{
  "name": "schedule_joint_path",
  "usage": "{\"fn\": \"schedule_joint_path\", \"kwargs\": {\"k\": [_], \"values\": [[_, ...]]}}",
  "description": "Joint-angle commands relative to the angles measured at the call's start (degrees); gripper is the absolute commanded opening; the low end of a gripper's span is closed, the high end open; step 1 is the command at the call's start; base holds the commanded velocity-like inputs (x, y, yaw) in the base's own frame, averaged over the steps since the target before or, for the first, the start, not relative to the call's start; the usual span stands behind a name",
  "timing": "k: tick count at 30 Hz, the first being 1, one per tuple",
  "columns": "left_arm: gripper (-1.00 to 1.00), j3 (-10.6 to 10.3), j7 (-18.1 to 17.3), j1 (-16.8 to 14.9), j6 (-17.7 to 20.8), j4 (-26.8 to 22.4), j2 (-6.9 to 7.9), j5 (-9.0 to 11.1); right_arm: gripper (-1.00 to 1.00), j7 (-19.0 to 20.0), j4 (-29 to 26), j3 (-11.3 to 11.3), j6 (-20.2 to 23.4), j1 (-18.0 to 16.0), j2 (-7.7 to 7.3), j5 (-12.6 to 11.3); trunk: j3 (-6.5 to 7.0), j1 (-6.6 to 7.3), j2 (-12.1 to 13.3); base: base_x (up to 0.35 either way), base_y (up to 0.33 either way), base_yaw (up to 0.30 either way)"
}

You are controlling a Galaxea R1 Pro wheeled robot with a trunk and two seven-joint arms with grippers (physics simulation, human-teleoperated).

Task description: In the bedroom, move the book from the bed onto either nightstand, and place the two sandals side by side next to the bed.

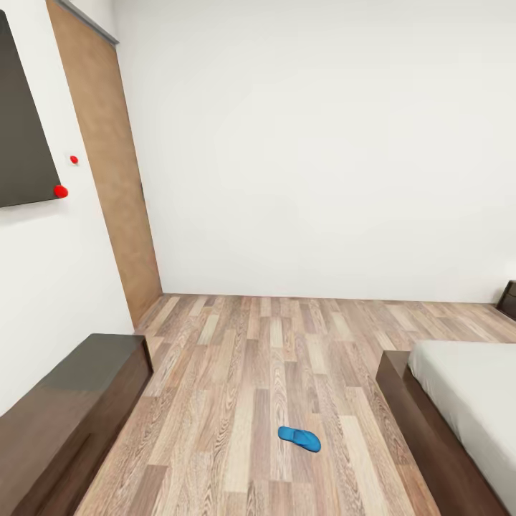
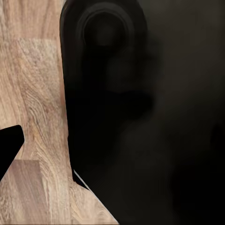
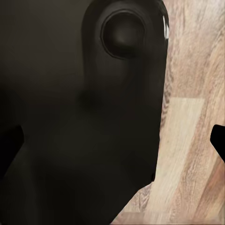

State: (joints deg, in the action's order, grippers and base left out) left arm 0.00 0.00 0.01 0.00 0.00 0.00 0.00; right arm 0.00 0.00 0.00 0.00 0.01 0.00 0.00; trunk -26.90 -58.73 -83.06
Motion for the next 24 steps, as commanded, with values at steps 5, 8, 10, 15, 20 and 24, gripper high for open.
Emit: {"fn": "schedule_joint_path", "kwargs": {"k": [5,8,10,15,20,24], "values": [[1.0,-0.04,-0.07,-1.34,-1.16,-1.1,-0.89,0.85,1.0,-0.43,-0.21,-0.39,0.43,-0.52,-0.09,-0.08,-0.03,0.0,-0.02,0.0,0.0,0.0],[1.0,-0.01,-0.08,-0.56,-1.27,-2.03,-1.06,0.18,1.0,-0.37,-0.18,-0.37,0.55,-0.46,-0.09,-0.06,-0.03,0.0,-0.02,0.0,0.0,0.0],[1.0,0.0,-0.09,-0.44,-1.3,-2.55,-1.11,0.07,1.0,-0.39,-0.18,-0.36,0.39,-0.45,-0.09,-0.02,-0.03,0.0,-0.02,0.0,0.0,0.0],[1.0,-0.03,-0.09,-0.37,-1.43,-3.03,-1.14,-0.04,1.0,-0.37,-0.18,-0.42,0.22,-0.45,-0.08,0.0,-0.03,0.0,-0.02,0.0,0.0,0.0],[1.0,-0.04,-0.09,-0.36,-2.91,-4.65,-0.97,-0.35,1.0,-0.35,-0.42,-0.44,0.12,-0.44,-0.15,0.08,-0.03,0.0,-0.02,0.032,0.0,0.0],[1.0,-0.01,-0.09,-0.36,-4.2,-5.94,-0.78,-0.35,1.0,-0.35,-0.58,-0.44,0.09,-0.44,-0.22,0.09,-0.03,0.0,-0.02,0.254,0.0,0.0]]}}
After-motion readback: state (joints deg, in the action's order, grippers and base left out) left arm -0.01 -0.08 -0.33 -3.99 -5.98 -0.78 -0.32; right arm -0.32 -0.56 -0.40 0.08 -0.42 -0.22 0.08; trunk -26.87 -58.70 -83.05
